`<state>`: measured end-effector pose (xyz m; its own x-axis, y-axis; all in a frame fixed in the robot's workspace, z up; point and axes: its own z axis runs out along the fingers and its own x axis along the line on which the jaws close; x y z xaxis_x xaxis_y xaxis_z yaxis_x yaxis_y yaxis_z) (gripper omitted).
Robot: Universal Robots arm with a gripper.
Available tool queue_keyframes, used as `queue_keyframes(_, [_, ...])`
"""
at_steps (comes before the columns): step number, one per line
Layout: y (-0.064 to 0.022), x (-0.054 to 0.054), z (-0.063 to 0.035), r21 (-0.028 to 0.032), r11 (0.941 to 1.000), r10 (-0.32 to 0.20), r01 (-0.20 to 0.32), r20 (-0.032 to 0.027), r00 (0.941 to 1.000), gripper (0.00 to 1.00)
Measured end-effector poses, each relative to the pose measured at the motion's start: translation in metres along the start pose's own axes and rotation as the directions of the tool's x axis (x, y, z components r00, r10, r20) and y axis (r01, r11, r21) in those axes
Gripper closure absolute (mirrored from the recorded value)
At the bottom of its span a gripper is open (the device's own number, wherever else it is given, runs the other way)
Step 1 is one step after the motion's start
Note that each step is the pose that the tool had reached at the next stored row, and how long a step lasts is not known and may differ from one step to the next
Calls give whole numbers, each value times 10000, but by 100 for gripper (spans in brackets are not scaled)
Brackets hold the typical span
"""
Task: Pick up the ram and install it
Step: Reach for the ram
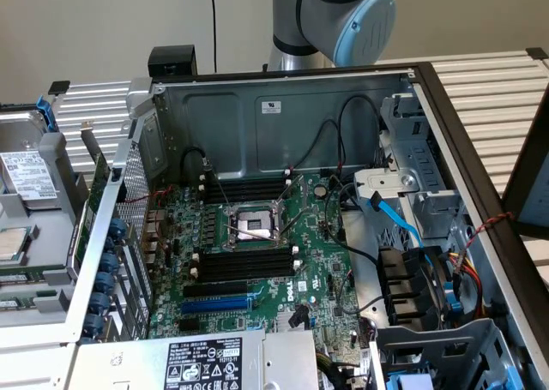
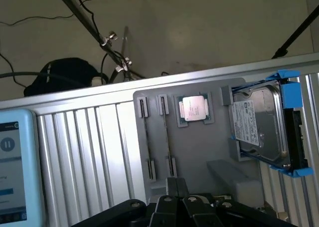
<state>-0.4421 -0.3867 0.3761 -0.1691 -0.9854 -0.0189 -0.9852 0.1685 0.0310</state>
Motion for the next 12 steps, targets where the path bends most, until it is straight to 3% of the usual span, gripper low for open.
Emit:
queue_keyframes(3, [0, 0, 0, 0, 10000, 0, 0, -1, 10000, 88])
queue_keyframes(4, [0, 0, 0, 0, 10000, 0, 0, 0, 10000, 82])
queue_keyframes(12, [0, 0, 0, 0, 10000, 1, -1, 0, 10000, 80])
